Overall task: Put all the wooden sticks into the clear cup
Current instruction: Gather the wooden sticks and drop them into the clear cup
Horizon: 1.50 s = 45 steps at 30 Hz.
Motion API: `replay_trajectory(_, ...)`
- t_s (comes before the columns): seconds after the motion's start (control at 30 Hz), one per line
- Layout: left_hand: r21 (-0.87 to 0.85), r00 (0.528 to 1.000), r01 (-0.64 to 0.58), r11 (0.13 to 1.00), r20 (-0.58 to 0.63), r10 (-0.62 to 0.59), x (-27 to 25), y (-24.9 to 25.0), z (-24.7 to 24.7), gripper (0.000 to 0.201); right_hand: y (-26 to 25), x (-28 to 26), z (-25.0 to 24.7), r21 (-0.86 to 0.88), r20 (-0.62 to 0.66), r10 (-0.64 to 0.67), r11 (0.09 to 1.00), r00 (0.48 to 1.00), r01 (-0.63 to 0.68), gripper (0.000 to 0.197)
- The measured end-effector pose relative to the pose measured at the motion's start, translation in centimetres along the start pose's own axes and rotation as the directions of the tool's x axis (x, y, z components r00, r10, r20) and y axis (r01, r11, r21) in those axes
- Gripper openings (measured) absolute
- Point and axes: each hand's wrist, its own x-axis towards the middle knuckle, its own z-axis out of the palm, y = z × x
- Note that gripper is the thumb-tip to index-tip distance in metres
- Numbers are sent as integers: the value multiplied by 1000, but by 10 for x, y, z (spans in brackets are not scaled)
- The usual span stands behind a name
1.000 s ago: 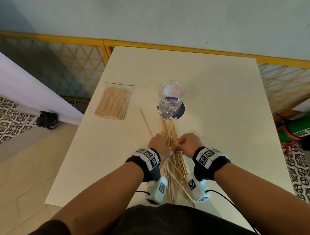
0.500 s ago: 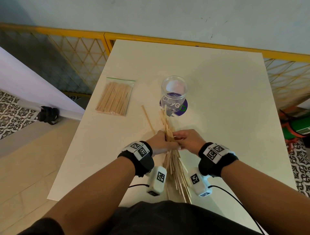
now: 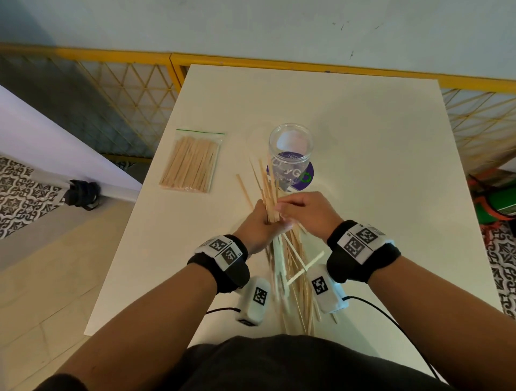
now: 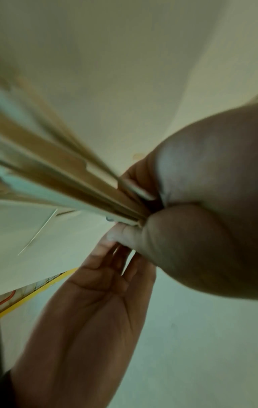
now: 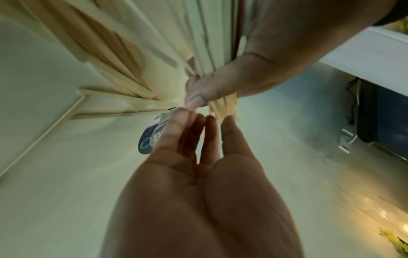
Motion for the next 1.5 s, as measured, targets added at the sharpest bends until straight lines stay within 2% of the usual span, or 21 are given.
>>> replay_trajectory(0.03, 6, 999, -17, 1000, -29, 17, -2, 2, -3, 33, 4, 0, -2, -43, -80, -8, 999, 997, 4, 17)
replay_trajectory(0.1, 18, 990, -33, 999, -138, 35, -5, 2, -12, 31, 15, -3, -11, -147, -186, 24, 988, 982, -52, 20)
replay_trajectory(0.13, 11, 984, -34, 999, -172, 35, -5, -1, -16, 33, 22, -5, -18, -200, -182, 67, 974, 981, -103, 20)
replay_trajectory(0.23, -11, 974, -43, 999, -225, 39, -8, -5, -25, 28, 39, -24, -27, -370, -47, 207, 905, 977, -209, 26)
replay_trajectory(0.33, -81, 962, -69, 994, -271, 44, -8, -6, -30, 23, 47, -50, -20, -489, -34, 282, 832, 959, -262, 53)
replay_trajectory(0.47, -68, 955, -125, 990, -278, 102, -12, -7, -32, 12, 52, -65, 2, -550, -193, 379, 722, 905, -419, 105)
replay_trajectory(0.5, -69, 956, -135, 989, -273, 111, -14, -6, -32, 10, 52, -64, 7, -564, -250, 374, 694, 893, -448, 114)
replay_trajectory(0.57, -73, 958, -143, 987, -261, 119, -18, -6, -33, 9, 51, -56, 13, -620, -327, 284, 655, 901, -432, 120)
replay_trajectory(0.63, -72, 962, -133, 989, -251, 111, -21, -8, -32, 8, 49, -42, 15, -666, -305, 188, 660, 934, -349, 122)
replay_trajectory(0.7, -80, 966, -111, 991, -243, 89, -25, -9, -31, 4, 48, -29, 19, -697, -226, 168, 660, 960, -280, 124)
replay_trajectory(0.77, -125, 967, -97, 987, -245, 64, -29, -6, -30, 7, 44, -18, 24, -726, -194, 178, 635, 965, -264, 120)
replay_trajectory(0.8, -153, 967, -86, 985, -249, 46, -29, -6, -29, 11, 41, -13, 25, -736, -205, 180, 620, 962, -273, 112)
replay_trajectory(0.93, -234, 963, -42, 971, -269, -24, -28, -6, -32, 19, 33, -1, 24, -764, -174, 201, 591, 964, -261, 56)
replay_trajectory(1.03, -322, 952, -33, 946, -300, -69, -24, -4, -35, 15, 33, 1, 25, -785, -146, 192, 575, 970, -232, 38)
replay_trajectory(1.17, -366, 944, -54, 929, -323, -72, -20, 0, -38, 11, 31, 5, 25, -779, -159, 183, 580, 970, -237, 30)
replay_trajectory(1.27, -367, 950, -75, 927, -309, -45, -18, 4, -42, 16, 27, 5, 25, -785, -110, 177, 588, 978, -195, 25)
replay_trajectory(1.33, -329, 953, -97, 939, -302, -8, -17, 7, -45, 11, 27, 4, 28, -785, -82, 161, 598, 984, -163, 24)
replay_trajectory(1.4, -239, 953, -121, 964, -298, 45, -16, 12, -49, 8, 28, 5, 30, -825, -66, 145, 549, 987, -136, 29)
replay_trajectory(1.5, -163, 945, -143, 976, -314, 86, -10, 20, -56, 21, 28, 7, 29, -892, -27, 118, 445, 993, -77, 34)
